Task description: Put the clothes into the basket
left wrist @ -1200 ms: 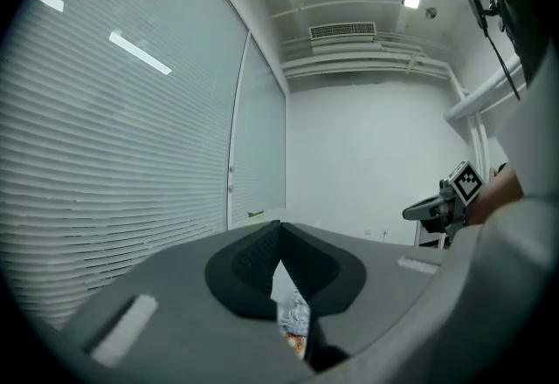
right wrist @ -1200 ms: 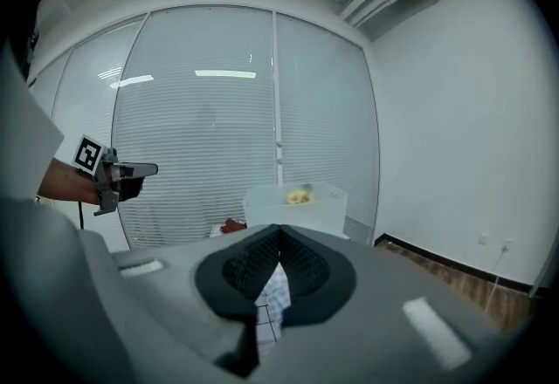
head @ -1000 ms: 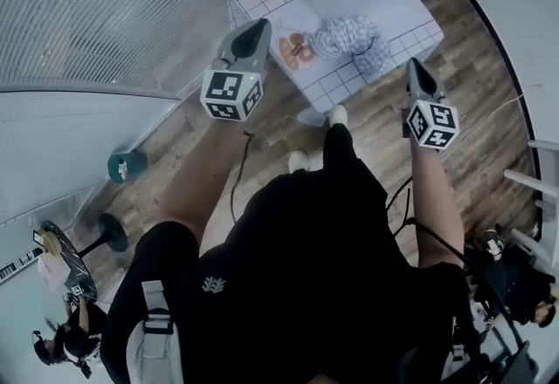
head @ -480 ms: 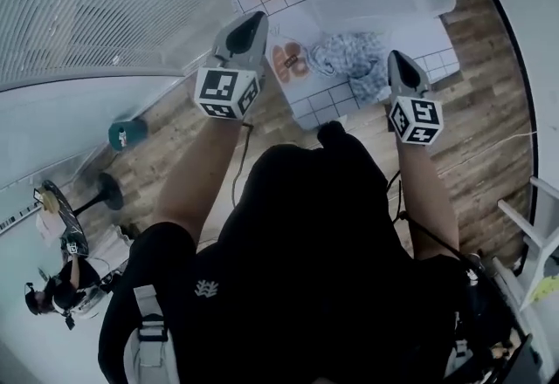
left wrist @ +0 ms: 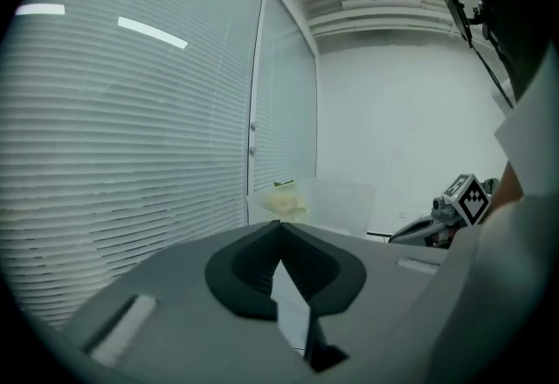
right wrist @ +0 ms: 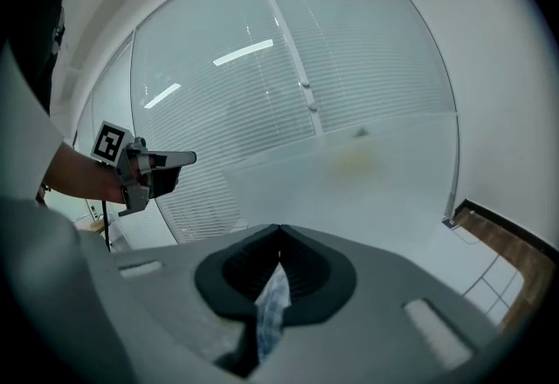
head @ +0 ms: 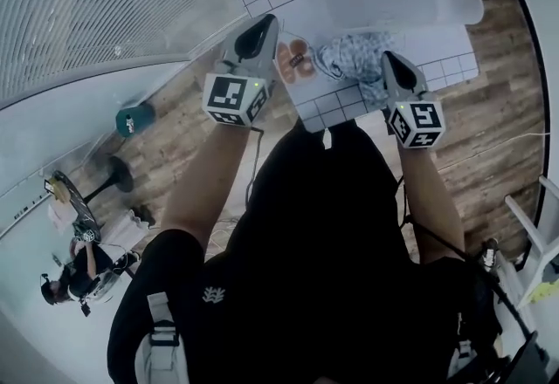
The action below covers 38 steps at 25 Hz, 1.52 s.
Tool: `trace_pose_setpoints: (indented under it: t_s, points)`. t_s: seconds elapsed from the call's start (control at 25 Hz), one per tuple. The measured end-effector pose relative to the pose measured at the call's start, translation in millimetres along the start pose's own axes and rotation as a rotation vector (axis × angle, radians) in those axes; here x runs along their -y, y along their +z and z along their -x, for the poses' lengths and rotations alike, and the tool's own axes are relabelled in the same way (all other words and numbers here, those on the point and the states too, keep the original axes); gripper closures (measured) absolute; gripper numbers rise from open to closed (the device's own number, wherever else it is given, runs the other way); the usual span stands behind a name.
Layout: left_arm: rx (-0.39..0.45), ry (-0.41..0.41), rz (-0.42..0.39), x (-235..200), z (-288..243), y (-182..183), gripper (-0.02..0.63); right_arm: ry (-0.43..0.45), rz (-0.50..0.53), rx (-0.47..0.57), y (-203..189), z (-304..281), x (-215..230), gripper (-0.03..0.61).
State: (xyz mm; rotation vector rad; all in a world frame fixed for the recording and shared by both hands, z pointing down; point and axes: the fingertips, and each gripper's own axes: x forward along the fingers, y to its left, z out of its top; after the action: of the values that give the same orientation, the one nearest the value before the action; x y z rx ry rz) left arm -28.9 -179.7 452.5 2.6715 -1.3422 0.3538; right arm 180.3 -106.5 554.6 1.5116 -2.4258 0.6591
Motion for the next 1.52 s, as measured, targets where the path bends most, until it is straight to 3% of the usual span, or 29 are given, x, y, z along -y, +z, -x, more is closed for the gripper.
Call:
trace_pose_setpoints:
  t_s: [0.16,0.56,0.84,1.28,1.36,1.52]
  points:
    - [-0.027,-0.045,0.008,-1.6,-16.2,-25.3,0.606,-0.02,-0.025,-0.017,-12.8,-9.2,1.4,0.564]
    - [-0.062,-0.092,0.023,-6.2,-43.0,-70.5,0.606,-0.02,-0.045,-0.12,-54.1,-34.4,-1.2,0.346]
    - [-0.049,-0.067,0.02,-19.7,-53.1,-83.0,0.606,0.009,-0.028,-0.177,-73.3,-54.2,0.9,0.281]
    - [-0.101,-0.07,0.046,-15.7,-47.8,-112.6,0.606,-0.011,-0.014,-0.271,-111.6,-72.4,-2.0,0.283]
    - [-0.099,-0.07,0.044,-15.9,-46.5,-111.6,0.606,-0.004,-0.02,-0.282,-114.5,-72.6,-2.5,0.312]
    - [-0.093,-0.064,0.037,-19.0,-44.8,-107.2,0.606,0.0,-0.001,-0.305,-115.7,-71.2,-3.5,0.454]
